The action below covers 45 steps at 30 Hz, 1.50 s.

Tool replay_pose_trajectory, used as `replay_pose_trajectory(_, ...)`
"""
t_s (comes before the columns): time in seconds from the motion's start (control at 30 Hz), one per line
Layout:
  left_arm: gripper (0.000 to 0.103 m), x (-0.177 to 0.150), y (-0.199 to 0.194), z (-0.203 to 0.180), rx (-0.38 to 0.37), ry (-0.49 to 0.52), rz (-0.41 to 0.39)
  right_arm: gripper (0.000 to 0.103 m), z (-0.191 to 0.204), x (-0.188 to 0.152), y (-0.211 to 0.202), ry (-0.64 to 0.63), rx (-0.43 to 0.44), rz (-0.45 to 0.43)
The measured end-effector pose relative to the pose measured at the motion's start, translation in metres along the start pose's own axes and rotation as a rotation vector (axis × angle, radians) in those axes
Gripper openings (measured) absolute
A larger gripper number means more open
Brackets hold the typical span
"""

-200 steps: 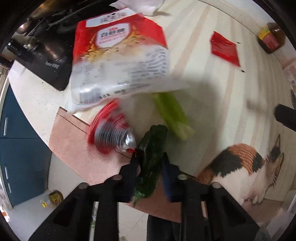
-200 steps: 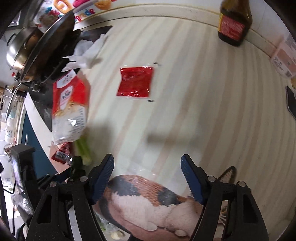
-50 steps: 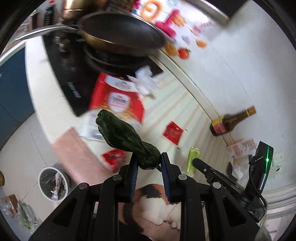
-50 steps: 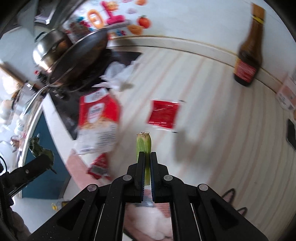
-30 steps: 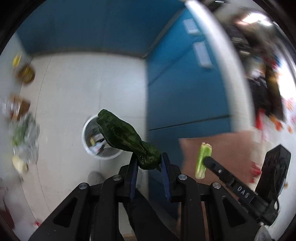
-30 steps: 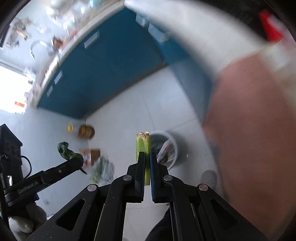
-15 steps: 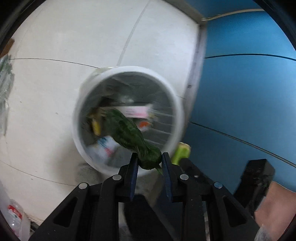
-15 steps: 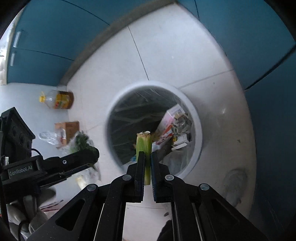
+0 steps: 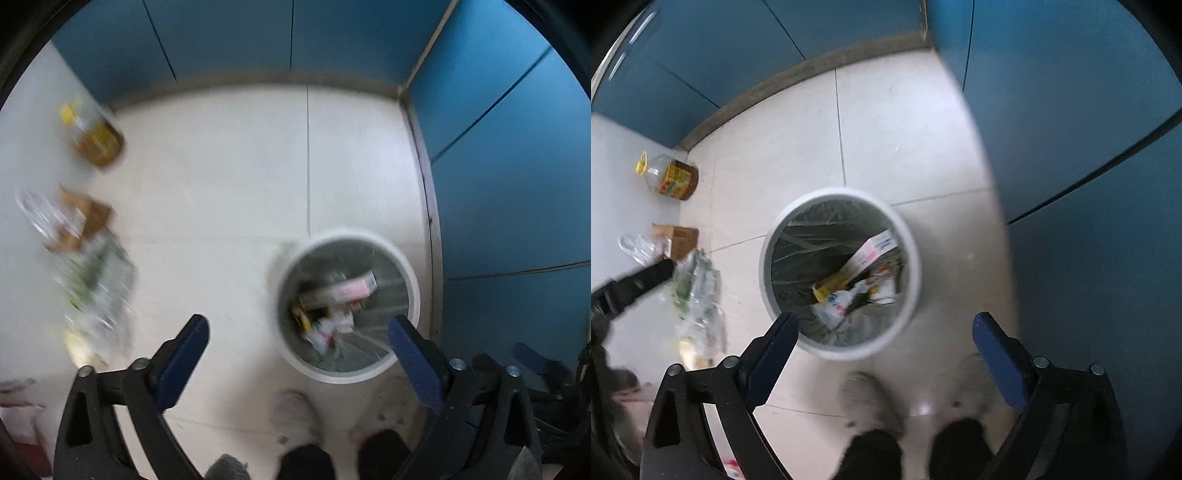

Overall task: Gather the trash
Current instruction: 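Raise both open tools back toward the counter items, then grasp the red snack wrapper with the left tool while the right tool grasps the red sauce packet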

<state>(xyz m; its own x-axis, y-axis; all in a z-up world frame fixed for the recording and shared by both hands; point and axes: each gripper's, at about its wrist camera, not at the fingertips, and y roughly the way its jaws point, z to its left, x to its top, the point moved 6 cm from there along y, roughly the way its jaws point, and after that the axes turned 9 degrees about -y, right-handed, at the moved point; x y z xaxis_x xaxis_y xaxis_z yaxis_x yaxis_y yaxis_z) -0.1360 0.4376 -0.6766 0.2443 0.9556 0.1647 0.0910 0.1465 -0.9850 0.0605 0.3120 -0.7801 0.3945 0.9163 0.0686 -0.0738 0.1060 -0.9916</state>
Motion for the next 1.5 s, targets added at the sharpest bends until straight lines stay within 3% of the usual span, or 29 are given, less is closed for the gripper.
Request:
replay_pose_trajectory(0.13,0.103,0.009,-0.088,-0.009,0.015,0.037,-0.119,0.103,0.009,-0.002,-0.083,-0.045,-0.045,-0.032)
replay_pose_trajectory(0.27,0.103,0.007,-0.173,-0.018,-0.006,0.049,-0.17,0.103,0.021,-0.003,-0.174,-0.09,-0.061,-0.088)
replay_pose_trajectory(0.57,0.103,-0.017,-0.327,-0.046,-0.037,0.06,-0.249,0.103,0.028,-0.012,-0.357,-0.083,0.049,-0.209)
replay_pose_trajectory(0.67,0.103,-0.02,-0.375,-0.058,0.003,0.07,-0.351,0.103,0.017,-0.017,-0.41,-0.035,0.112,-0.283)
replay_pose_trajectory(0.77,0.103,-0.017,-0.412,-0.076,0.169,0.105,-0.484,0.103,-0.005,-0.023,-0.463,0.009,0.144,-0.411)
replay_pose_trajectory(0.83,0.103,-0.014,-0.428,-0.093,0.228,0.12,-0.536,0.103,-0.026,-0.028,-0.493,0.046,0.145,-0.492)
replay_pose_trajectory(0.97,0.103,-0.01,-0.439,-0.148,0.107,0.159,-0.555,0.103,-0.088,-0.047,-0.537,0.155,0.116,-0.589)
replay_pose_trajectory(1.03,0.103,-0.013,-0.439,-0.196,0.008,0.238,-0.527,0.103,-0.126,-0.065,-0.548,0.223,0.077,-0.598)
replay_pose_trajectory(1.2,0.103,-0.04,-0.423,-0.304,-0.087,0.406,-0.414,0.103,-0.231,-0.112,-0.551,0.464,-0.021,-0.546)
replay_pose_trajectory(1.3,0.103,-0.077,-0.391,-0.375,-0.163,0.522,-0.224,0.103,-0.294,-0.147,-0.542,0.616,-0.058,-0.508)
replay_pose_trajectory(1.37,0.103,-0.106,-0.369,-0.406,-0.174,0.585,-0.119,0.099,-0.332,-0.171,-0.539,0.695,-0.075,-0.5)
replay_pose_trajectory(1.43,0.103,-0.131,-0.345,-0.434,-0.162,0.642,-0.024,0.086,-0.368,-0.192,-0.534,0.76,-0.104,-0.463)
replay_pose_trajectory(1.5,0.102,-0.149,-0.326,-0.453,-0.151,0.677,0.049,0.085,-0.393,-0.206,-0.527,0.799,-0.115,-0.441)
